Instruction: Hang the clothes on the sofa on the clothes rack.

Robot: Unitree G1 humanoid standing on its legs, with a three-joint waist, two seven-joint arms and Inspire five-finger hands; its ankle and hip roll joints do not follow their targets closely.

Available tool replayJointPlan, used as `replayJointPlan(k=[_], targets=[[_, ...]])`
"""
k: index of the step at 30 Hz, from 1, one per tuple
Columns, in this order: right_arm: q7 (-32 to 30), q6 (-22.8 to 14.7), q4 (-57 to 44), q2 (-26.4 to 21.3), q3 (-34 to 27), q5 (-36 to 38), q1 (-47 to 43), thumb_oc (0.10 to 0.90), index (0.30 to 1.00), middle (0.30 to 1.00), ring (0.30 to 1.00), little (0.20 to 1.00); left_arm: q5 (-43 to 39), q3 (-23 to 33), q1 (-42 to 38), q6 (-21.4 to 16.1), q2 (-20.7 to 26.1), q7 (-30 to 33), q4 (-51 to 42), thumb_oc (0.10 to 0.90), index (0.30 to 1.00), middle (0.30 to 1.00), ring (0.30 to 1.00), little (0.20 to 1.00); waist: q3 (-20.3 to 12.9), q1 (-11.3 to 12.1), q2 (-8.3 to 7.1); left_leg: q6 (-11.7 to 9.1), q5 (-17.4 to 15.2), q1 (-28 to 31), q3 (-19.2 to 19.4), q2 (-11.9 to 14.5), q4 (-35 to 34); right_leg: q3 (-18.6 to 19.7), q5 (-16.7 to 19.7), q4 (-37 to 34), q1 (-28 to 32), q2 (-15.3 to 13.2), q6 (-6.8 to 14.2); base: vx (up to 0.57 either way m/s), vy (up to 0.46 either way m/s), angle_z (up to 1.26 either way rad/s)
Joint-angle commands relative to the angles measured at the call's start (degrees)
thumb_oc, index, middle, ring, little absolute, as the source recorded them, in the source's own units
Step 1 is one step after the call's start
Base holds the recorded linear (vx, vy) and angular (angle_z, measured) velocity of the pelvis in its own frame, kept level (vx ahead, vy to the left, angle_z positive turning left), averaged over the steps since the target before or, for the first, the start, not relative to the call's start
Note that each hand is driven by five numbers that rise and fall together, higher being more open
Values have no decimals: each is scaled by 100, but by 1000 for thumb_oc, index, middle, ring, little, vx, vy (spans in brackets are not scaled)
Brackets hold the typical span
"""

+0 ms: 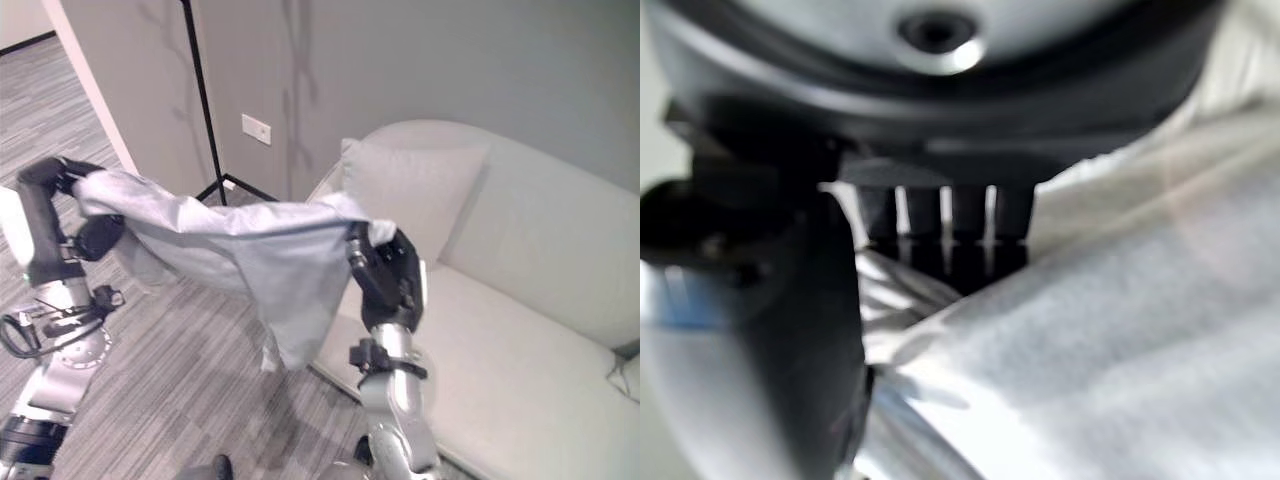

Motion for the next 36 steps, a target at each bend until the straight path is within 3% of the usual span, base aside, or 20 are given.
replayJointPlan(k=[1, 2, 3, 6, 7, 9, 11, 13, 16, 17, 21, 23, 26, 29, 30, 31, 32, 34, 35, 36], targets=[[268, -737, -602, -523, -527, -256, -176, 400, 300, 300, 300, 300, 1, 234, -322, -524, 103, -76, -671, 400, 300, 300, 300, 300, -761, -92, 64, -202, 164, 78, -461, -294, -893, -137, -894, -381, 606, 1349, -138, 11, 203, 46], [319, -697, -570, -570, -545, -312, -115, 400, 300, 300, 300, 300, -26, 200, -272, -488, 36, -211, -657, 400, 300, 300, 300, 300, -805, -113, 12, -195, 189, 121, -489, -383, -971, -44, -1060, -171, 602, 1590, -183, 13, 201, 64], [338, -683, -621, -576, -573, -405, -94, 400, 300, 300, 300, 300, -54, 234, -150, -488, -74, -357, -724, 400, 300, 300, 300, 300, -870, -75, -93, -175, 225, 215, -514, -543, -1066, 83, -1185, -272, 661, 1815, -369, 33, 155, 37], [388, -696, -523, -577, -535, -371, -75, 400, 300, 300, 300, 300, -73, 388, 215, -569, -250, -500, -722, 400, 300, 300, 300, 300, -958, -7, -211, -148, 158, 259, -594, -701, -1097, 439, -899, -1289, 1070, 1948, -255, 41, 67, -5], [425, -595, -499, -710, -638, -529, -1, 400, 300, 300, 300, 300, -250, 393, 498, -704, -326, -713, -915, 400, 300, 300, 300, 300, -821, 75, -298, -161, -144, -161, -427, -698, -122, 385, -596, -2014, 1402, 1736, -217, -70, 134, 11], [389, -583, -479, -745, -672, -564, -16, 400, 300, 300, 300, 300, -264, 350, 447, -735, -323, -707, -898, 400, 300, 300, 300, 300, -788, 58, -309, -202, -200, -377, -385, -618, 174, 346, -558, -2087, 1424, 1669, -188, -61, 114, 8], [331, -539, -486, -802, -693, -656, 4, 400, 300, 300, 300, 300, -258, 279, 404, -725, -307, -714, -872, 400, 300, 300, 300, 300, -791, 21, -339, -182, -176, -509, -184, -280, 274, 316, -600, -2076, 1406, 1542, -162, 8, 120, 11], [286, -525, -485, -851, -697, -773, 22, 400, 300, 300, 300, 300, -242, 322, 455, -691, -279, -658, -890, 400, 300, 300, 300, 300, -850, 71, -385, -187, 12, -443, -264, -2, 38, 312, -662, -2027, 1396, 1425, -136, 113, 142, -10], [15, -509, -439, -929, -731, -1113, -60, 400, 300, 300, 300, 300, -104, 235, 276, -571, -224, -482, -785, 400, 300, 300, 300, 300, -945, 72, -404, -470, 919, -297, -870, 727, -971, 447, -885, -1869, 1398, 1285, -198, 213, 269, -27], [-69, -520, -424, -928, -729, -1154, -98, 400, 300, 300, 300, 300, -75, 174, 192, -583, -198, -434, -705, 400, 300, 300, 300, 300, -941, 58, -399, -537, 1066, -313, -932, 884, -1114, 485, -945, -1834, 1429, 1234, -186, 182, 307, -15], [-347, -512, -381, -923, -757, -1437, -220, 400, 300, 300, 300, 300, 32, 15, -25, -600, -136, -300, -638, 400, 300, 300, 300, 300, -918, 59, -283, -693, 1224, -376, -1125, 1100, -1136, 640, -1072, -1821, 1603, 1045, -103, 213, 362, -17], [-518, -376, -461, -877, -916, -1888, -73, 400, 300, 300, 300, 300, -39, -196, -71, -622, -224, -379, -605, 400, 300, 300, 300, 300, -1020, -69, -42, -831, 861, -351, -925, 1004, -920, 609, -969, -1880, 1808, 624, 101, 407, 765, -32], [-809, -231, -461, -714, -977, -2320, -52, 400, 300, 300, 300, 300, -60, -527, -305, -575, -232, -329, -350, 400, 300, 300, 300, 300, -1023, -192, 7, -673, 441, -406, -766, 590, -550, 624, -293, -1699, 1691, 133, 288, 220, 553, 29], [-1119, -104, -457, -537, -907, -2794, -269, 400, 300, 300, 300, 300, 74, -668, -545, -514, -118, -273, -301, 400, 300, 300, 300, 300, -944, -192, 103, -288, 124, -260, -537, 190, -511, 572, 318, -1068, 1309, -189, 116, 162, 468, 7], [-1129, -100, -459, -533, -904, -2806, -277, 400, 300, 300, 300, 300, 78, -669, -554, -515, -117, -268, -295, 400, 300, 300, 300, 300, -936, -182, 93, -277, 125, -253, -523, 179, -517, 592, 316, -1051, 1295, -201, 123, 73, 346, -13], [-1251, -30, -428, -513, -835, -2966, -449, 400, 300, 300, 300, 300, 117, -734, -619, -509, -100, -221, -318, 400, 300, 300, 300, 300, -855, -166, 134, -163, 86, -142, -379, 57, -570, 396, 691, -838, 1144, -361, 52, 69, 339, -14], [-1357, -48, -428, -479, -796, -3027, -507, 400, 300, 300, 300, 300, 140, -765, -661, -492, -106, -177, -323, 400, 300, 300, 300, 300, -820, -144, 188, -96, 69, -76, -312, -7, -611, 152, 636, -661, 1064, -436, -14, 151, 501, -31], [-1413, -68, -462, -496, -760, -3078, -465, 400, 300, 300, 300, 300, 216, -794, -648, -473, -104, -206, -309, 400, 300, 300, 300, 300, -818, -246, 230, -56, 100, 160, -225, -67, -793, 98, 228, -270, 837, -24, -153, 216, 324, -43], [-1387, -110, -498, -583, -787, -3137, -430, 400, 300, 300, 300, 300, 188, -768, -602, -471, -154, -212, -230, 400, 300, 300, 300, 300, -801, -343, 244, -64, 148, 421, -125, -100, -1069, 180, -433, -37, 533, 721, -230, 183, 150, -36], [-1389, -109, -500, -586, -786, -3138, -433, 400, 300, 300, 300, 300, 188, -765, -605, -473, -156, -211, -228, 400, 300, 300, 300, 300, -804, -332, 247, -68, 171, 424, -111, -94, -1094, 191, -429, -26, 512, 730, -241, 238, 151, -40]])
